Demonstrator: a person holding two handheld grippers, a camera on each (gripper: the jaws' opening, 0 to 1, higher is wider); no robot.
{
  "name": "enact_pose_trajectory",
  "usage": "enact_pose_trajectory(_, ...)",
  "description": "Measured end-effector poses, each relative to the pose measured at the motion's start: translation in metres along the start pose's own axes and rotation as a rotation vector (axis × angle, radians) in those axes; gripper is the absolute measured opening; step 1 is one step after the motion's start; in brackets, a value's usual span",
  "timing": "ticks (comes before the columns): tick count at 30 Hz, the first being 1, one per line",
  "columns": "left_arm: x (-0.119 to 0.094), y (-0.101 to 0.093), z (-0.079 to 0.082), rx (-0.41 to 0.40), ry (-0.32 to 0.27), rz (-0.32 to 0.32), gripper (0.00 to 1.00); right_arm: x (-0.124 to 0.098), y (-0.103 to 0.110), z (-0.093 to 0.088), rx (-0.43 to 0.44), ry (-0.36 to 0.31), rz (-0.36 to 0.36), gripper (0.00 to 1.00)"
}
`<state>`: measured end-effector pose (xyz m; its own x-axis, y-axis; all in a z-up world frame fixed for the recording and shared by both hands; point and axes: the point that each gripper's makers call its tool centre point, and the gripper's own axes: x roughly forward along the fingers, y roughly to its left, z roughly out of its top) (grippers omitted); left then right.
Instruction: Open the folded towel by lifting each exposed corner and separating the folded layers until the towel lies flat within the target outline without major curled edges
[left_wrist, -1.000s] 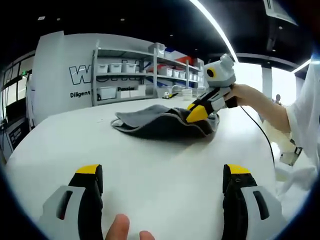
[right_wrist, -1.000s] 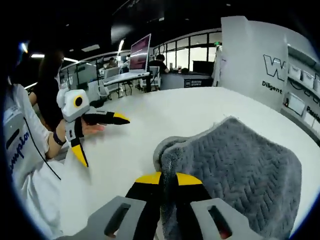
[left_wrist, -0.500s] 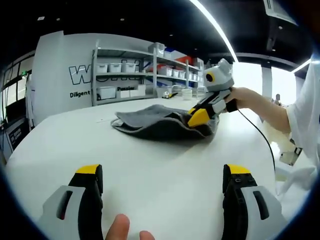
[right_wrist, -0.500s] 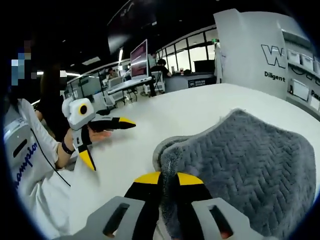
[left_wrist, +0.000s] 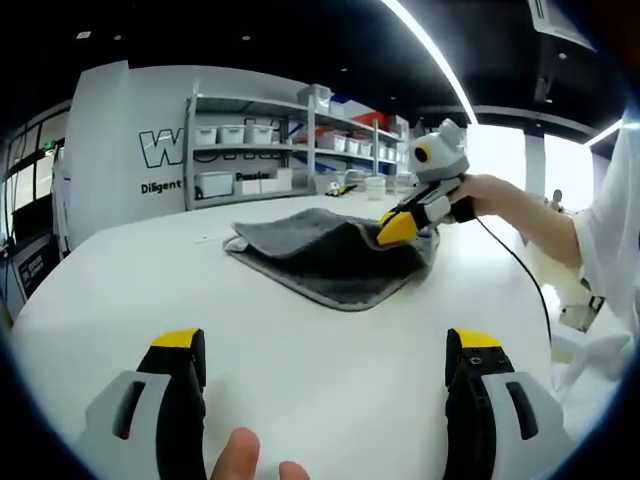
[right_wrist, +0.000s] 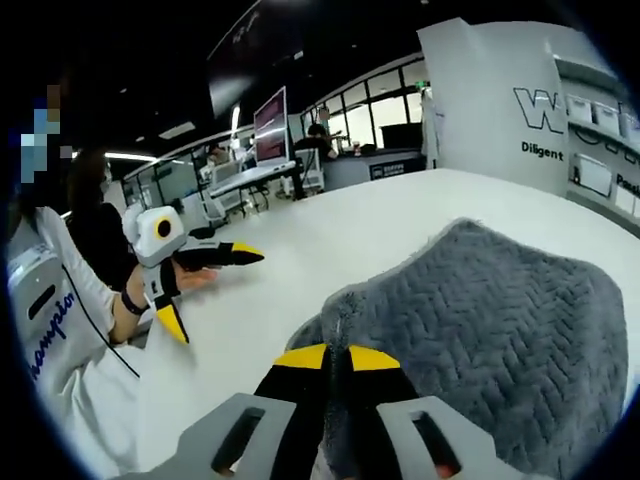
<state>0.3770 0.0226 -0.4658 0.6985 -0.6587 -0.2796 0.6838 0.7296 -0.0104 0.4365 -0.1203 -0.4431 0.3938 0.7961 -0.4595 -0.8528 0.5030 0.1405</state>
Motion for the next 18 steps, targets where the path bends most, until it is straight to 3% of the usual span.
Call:
enact_pose_trajectory(4,-0.001,0.002,0.0,0.0,0.0,0.006,0.99,-0.021,-0.032,0.005,-0.062,0.004,-0.131,0.02)
enact_pose_trajectory(11,0.0,0.002,0.001,-0.002,0.004,0.012,0.99,-0.064,-0.093,0.008,-0.088,0.002,-0.339,0.01)
enact_pose_trajectory(18,0.001,0.002,0.002,-0.001,0.008,0.017,0.99,-0.1,-0.138,0.005,-0.058,-0.019,-0.458,0.01)
